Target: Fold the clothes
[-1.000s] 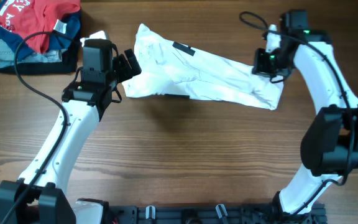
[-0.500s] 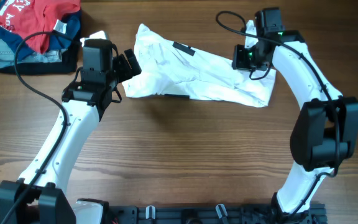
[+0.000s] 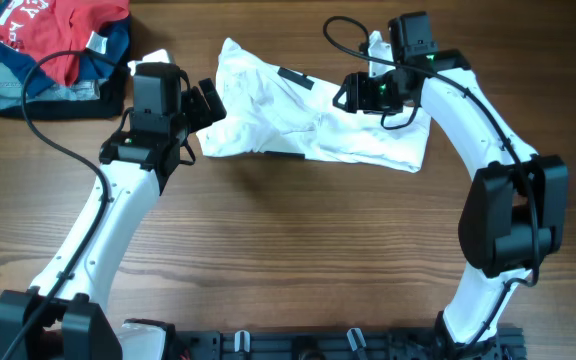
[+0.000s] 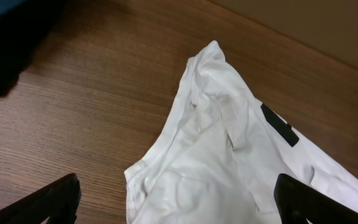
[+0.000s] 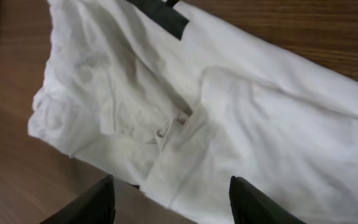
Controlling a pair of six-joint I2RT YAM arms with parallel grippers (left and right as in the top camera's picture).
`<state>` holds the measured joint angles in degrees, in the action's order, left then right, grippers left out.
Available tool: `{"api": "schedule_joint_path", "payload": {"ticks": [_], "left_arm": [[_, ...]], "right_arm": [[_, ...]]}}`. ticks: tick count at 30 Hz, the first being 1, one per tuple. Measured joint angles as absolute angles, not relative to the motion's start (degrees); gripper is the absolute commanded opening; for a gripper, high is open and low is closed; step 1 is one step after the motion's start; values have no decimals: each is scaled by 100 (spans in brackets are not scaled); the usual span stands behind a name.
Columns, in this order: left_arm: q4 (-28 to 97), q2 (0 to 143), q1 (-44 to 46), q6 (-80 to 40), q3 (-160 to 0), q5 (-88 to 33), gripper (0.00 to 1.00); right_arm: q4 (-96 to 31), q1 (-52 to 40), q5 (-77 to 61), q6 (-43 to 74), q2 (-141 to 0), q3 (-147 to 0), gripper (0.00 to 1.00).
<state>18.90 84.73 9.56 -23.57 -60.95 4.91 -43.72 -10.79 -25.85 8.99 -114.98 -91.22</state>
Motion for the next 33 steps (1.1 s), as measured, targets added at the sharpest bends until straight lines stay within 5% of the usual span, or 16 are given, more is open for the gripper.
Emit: {"api": "schedule_joint_path", "payload": {"ticks": [15, 22, 29, 33], "left_arm": [[1831, 8482, 956, -2250, -6095, 410, 100], [1026, 9618, 495, -1358, -6420, -1184, 100], [3538, 11786, 259, 64, -9467, -1966, 100], [3898, 12250, 268, 425, -10466, -1896, 100]], "right_arm": [[-4895, -1466, -2021, 620, -11496, -9122, 57], [-5205, -1013, -1872, 642, -11496, -9299, 59], [-5400, -523, -1793, 635, -11428, -9393, 60], [-5483, -478, -1789, 633, -11367, -9393, 64]]}}
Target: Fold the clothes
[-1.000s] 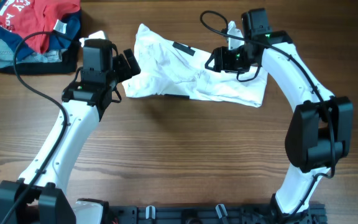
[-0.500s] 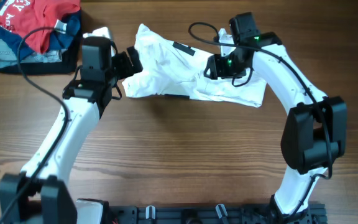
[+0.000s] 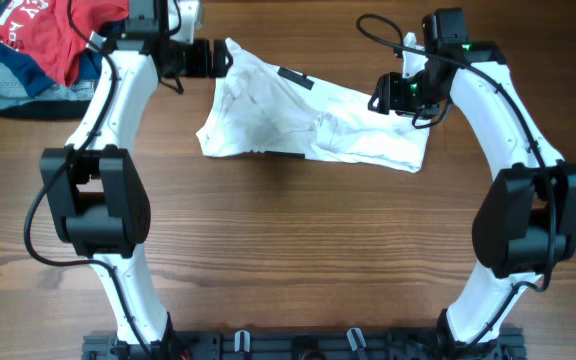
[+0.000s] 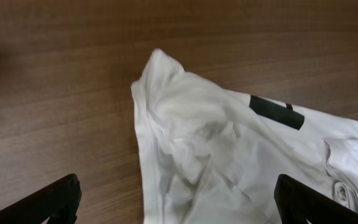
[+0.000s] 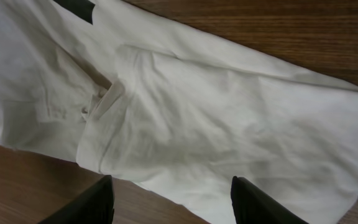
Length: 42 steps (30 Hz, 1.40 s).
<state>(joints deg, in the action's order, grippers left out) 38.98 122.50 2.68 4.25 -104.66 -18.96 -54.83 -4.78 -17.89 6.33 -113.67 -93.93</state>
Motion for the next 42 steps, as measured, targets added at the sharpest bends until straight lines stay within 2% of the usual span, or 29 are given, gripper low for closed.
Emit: {"api": "schedule_joint_path", "payload": {"ticks": [11, 33, 38, 42], "left_arm": [[4803, 12606, 644, 1181, -10626, -1240, 100], [4849, 13238, 821, 1634, -10626, -1048, 97], [4842, 13382, 891, 1684, -10626, -1026, 90], [4788, 13384, 1083, 1704, -10626, -1033, 78]], "right_arm": [[-5422, -478, -1747, 633, -11365, -9393, 67], [-5465, -478, -1599, 569, -11365, -9393, 67], [-5461, -478, -1597, 569, -11365, -9393, 67], [-5439, -478, -1597, 569, -11365, -9393, 67]]}}
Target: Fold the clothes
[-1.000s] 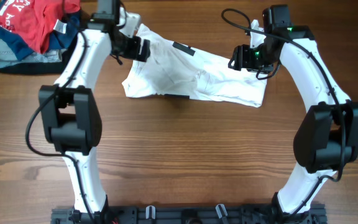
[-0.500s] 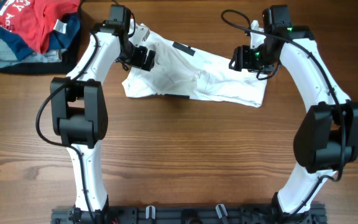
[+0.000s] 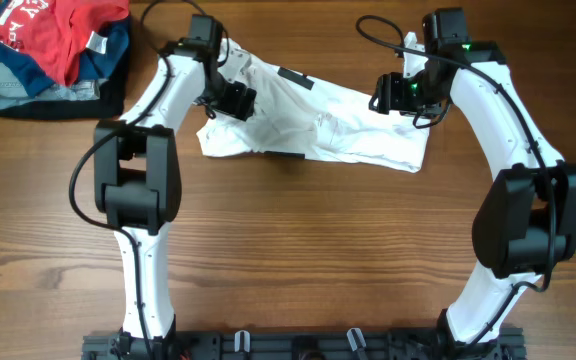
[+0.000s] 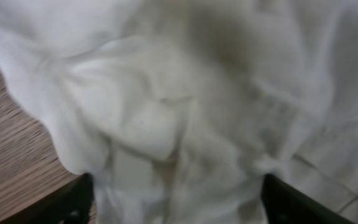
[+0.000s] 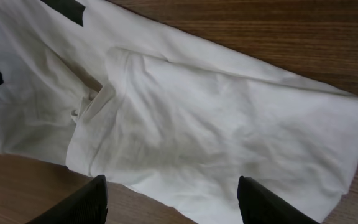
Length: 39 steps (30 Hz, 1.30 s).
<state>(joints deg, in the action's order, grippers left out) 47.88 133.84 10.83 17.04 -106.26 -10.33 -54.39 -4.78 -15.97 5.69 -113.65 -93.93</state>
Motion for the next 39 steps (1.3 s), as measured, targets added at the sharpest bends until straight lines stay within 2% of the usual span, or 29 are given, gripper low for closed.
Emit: {"api": "schedule_joint_path", "payload": {"ticks": [2, 4, 5, 6, 7, 12, 15, 17, 18, 20, 25, 32, 39], "left_arm": [[4775, 13388, 1173, 1712, -10626, -1031, 73], [4775, 13406, 1262, 1726, -10626, -1031, 65], [4788, 13410, 1282, 1741, -10626, -1031, 57], [4797, 13419, 1284, 1730, -10632, -1028, 34], [4803, 13432, 1280, 1688, -10648, -1013, 6], [4810, 13472, 1205, 1247, -10674, -801, 4], [4895, 13472, 1085, 803, -10696, -674, 4], [4995, 13465, 923, 574, -10700, -648, 4], [5035, 13456, 847, 493, -10700, -624, 4], [5201, 13421, 607, 279, -10700, -541, 4], [5712, 13157, 172, 71, -10696, -368, 4], [6040, 12538, 261, 5, -10696, -325, 4], [6219, 12169, 266, 3, -10691, -412, 4]], "right_arm": [[-5439, -478, -1597, 569, -11365, -9393, 67], [-5439, -478, -1597, 567, -11365, -9393, 67], [-5439, -478, -1597, 567, -11365, -9393, 67], [-5439, -478, -1597, 569, -11365, -9393, 67], [-5441, -478, -1592, 567, -11365, -9393, 67], [-5441, -478, -1575, 567, -11365, -9393, 67], [-5439, -478, -1577, 569, -11365, -9393, 59], [-5433, -478, -1579, 589, -11365, -9393, 42], [-5417, -478, -1588, 607, -11365, -9393, 26], [-5378, -478, -1651, 600, -11365, -9393, 4], [-5358, -495, -2010, 617, -11367, -9393, 4], [-5116, -869, -2567, 615, -11837, -9421, 4], [-4877, -956, -2502, 722, -12519, -9424, 4]]}}
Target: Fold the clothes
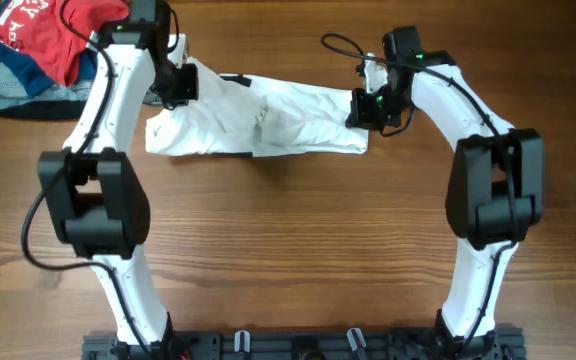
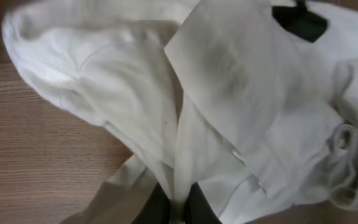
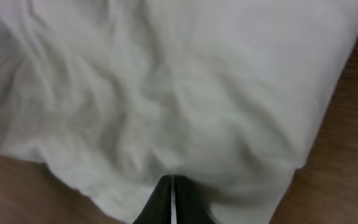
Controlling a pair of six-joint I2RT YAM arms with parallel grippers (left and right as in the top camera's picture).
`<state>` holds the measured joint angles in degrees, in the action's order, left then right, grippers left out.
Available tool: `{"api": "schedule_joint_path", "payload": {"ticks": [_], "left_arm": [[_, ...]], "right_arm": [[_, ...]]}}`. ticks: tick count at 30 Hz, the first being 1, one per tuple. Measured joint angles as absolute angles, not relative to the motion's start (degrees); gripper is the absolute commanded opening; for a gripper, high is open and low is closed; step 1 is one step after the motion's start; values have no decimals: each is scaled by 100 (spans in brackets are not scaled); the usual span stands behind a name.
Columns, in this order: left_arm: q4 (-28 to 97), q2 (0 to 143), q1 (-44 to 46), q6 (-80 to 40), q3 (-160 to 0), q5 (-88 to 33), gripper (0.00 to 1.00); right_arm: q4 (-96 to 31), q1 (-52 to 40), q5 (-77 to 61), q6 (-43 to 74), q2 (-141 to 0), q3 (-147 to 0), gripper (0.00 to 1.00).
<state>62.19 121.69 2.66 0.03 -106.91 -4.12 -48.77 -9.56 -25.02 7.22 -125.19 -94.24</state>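
A white garment (image 1: pixel 268 125) with a black tag (image 1: pixel 233 78) lies stretched across the far middle of the wooden table. My left gripper (image 1: pixel 180 85) sits at its upper left end. In the left wrist view that gripper (image 2: pixel 178 208) is shut on a pinched fold of the white cloth (image 2: pixel 229 93). My right gripper (image 1: pixel 361 108) is at the garment's right end. Seen from the right wrist, this gripper (image 3: pixel 172 199) is shut on the white fabric (image 3: pixel 166 81), its jaws nearly touching.
A pile of clothes (image 1: pixel 48 45) in red, blue and grey lies at the far left corner, just left of the left arm. Bare wooden table (image 1: pixel 288 240) spreads in front of the garment. The arm bases stand along the near edge.
Both grippers were open over the garment and are now shut on it. The garment has shifted left and looks shorter, its right end drawn in toward the middle.
At first both grippers hung open over the crumpled white garment, left at its left end, right near the middle. Then the left was at the top left corner and the right further right. Later the left pressed into the cloth. Now both hold it.
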Motion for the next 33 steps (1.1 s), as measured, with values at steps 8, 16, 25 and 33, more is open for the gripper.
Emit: {"api": "schedule_joint_path", "payload": {"ticks": [8, 16, 25, 33], "left_arm": [[6195, 11546, 993, -16, -10694, -764, 4], [5218, 11550, 2246, -259, -10685, -851, 4], [4466, 11841, 3098, -958, -10683, -1059, 4], [4386, 11865, 3227, -1284, -10683, -1100, 4]], "right_arm": [[-4772, -947, -2644, 766, -12934, -9542, 4], [-4770, -919, -2749, 766, -12956, -9550, 4], [-4628, -851, -3041, 766, -12988, -9550, 4], [-4456, -34, -3441, 1114, -12324, -9550, 4]]}}
